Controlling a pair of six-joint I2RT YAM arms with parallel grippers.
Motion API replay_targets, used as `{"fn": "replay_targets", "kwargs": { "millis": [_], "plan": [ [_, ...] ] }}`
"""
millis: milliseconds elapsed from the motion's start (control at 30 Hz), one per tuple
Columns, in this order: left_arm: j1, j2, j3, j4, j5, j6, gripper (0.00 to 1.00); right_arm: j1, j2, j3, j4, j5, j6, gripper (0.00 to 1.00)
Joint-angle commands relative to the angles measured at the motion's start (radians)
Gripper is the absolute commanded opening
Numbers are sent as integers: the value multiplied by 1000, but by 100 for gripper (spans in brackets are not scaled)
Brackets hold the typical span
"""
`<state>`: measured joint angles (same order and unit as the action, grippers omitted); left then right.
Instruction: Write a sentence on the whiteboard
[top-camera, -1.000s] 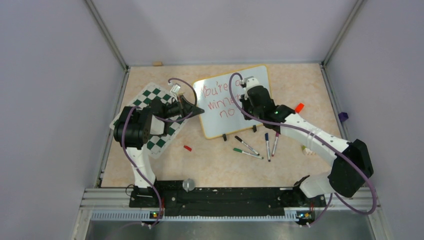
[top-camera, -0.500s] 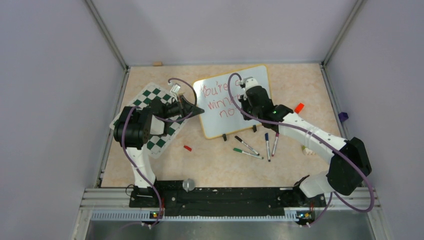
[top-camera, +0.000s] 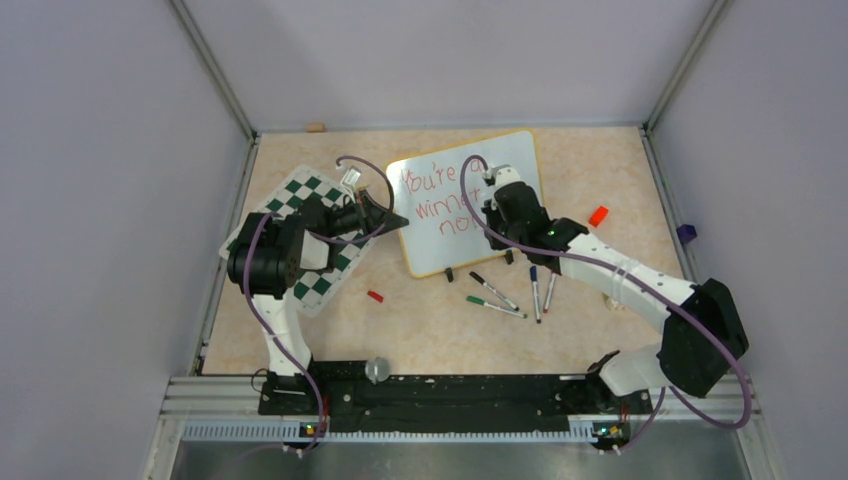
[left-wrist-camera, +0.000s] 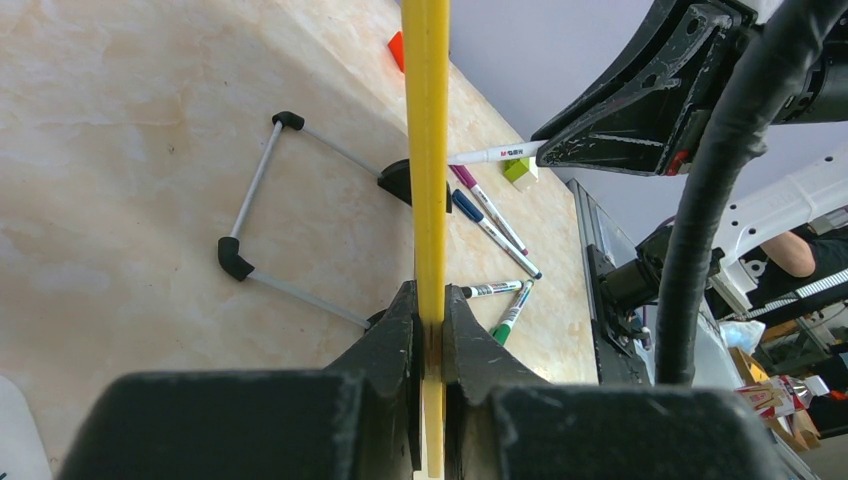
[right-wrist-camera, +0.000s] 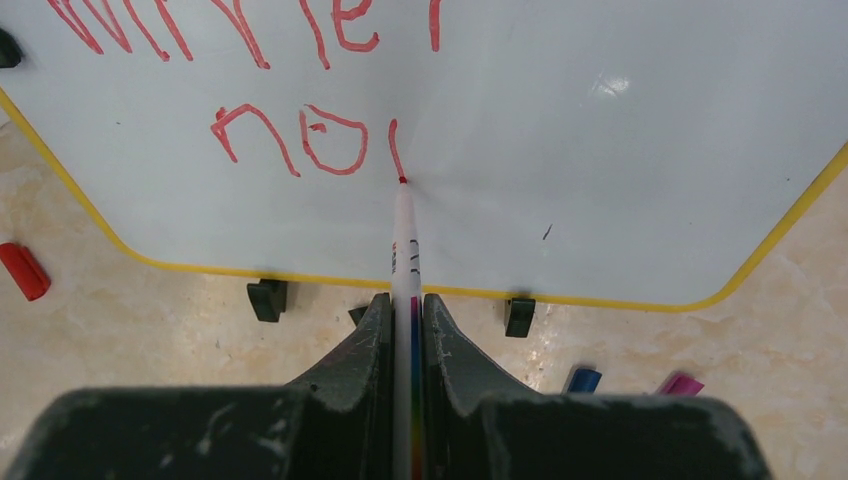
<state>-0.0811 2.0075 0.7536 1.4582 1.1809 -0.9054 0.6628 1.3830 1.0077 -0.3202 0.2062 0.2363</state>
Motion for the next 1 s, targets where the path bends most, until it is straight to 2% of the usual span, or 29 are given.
{"fn": "replay_targets", "kwargs": {
  "millis": [0,300,967],
  "plan": [
    [7,-26,22,73,-8,45,0,-14,6,20,18,38,-7,0],
    [7,-28,21,73,-5,46,0,-34,62,108,20,34,-49,0],
    [7,-25,21,70,-6,46,0,-57,85,175,19,19,-71,0]
  ]
}}
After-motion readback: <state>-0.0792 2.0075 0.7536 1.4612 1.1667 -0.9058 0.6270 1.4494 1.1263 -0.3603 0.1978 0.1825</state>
